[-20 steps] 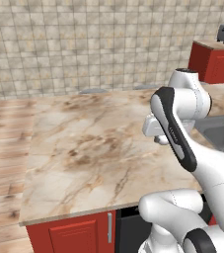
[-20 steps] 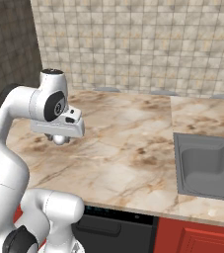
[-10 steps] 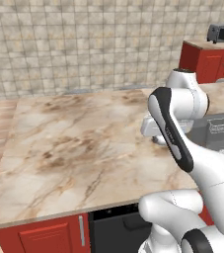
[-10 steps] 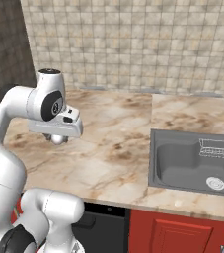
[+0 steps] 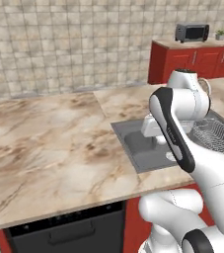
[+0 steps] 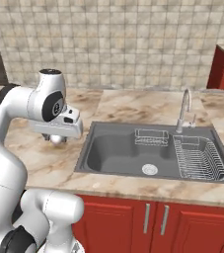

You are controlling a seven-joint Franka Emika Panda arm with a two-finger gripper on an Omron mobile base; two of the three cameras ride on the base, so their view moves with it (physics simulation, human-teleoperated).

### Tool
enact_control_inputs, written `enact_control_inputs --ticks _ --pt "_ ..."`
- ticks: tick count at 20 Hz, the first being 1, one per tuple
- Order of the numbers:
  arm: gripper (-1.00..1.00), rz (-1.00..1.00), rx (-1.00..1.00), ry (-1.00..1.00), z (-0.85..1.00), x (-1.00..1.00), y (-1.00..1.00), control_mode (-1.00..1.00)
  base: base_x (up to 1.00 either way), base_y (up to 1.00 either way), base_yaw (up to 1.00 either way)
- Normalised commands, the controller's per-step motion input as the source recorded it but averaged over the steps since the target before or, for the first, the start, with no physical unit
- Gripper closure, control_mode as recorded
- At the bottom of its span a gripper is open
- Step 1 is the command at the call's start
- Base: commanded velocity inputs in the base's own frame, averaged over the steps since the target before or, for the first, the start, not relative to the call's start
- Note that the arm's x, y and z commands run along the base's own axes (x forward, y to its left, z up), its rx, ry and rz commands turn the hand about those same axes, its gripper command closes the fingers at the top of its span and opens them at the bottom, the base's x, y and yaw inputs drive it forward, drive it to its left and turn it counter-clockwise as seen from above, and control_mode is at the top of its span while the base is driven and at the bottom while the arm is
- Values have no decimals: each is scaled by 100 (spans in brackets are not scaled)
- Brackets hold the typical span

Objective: Gather the eggs and milk located in the vicinity of the sink area and place them right next to the bowl.

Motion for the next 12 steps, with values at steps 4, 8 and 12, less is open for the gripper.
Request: enact_control_inputs --ticks 4,8,12 --pt "100 0 0 0 0 0 0 100 3 -100 -6" --pt "100 0 0 0 0 0 0 100 0 -100 0" --pt "100 0 0 0 0 0 0 100 0 -100 0"
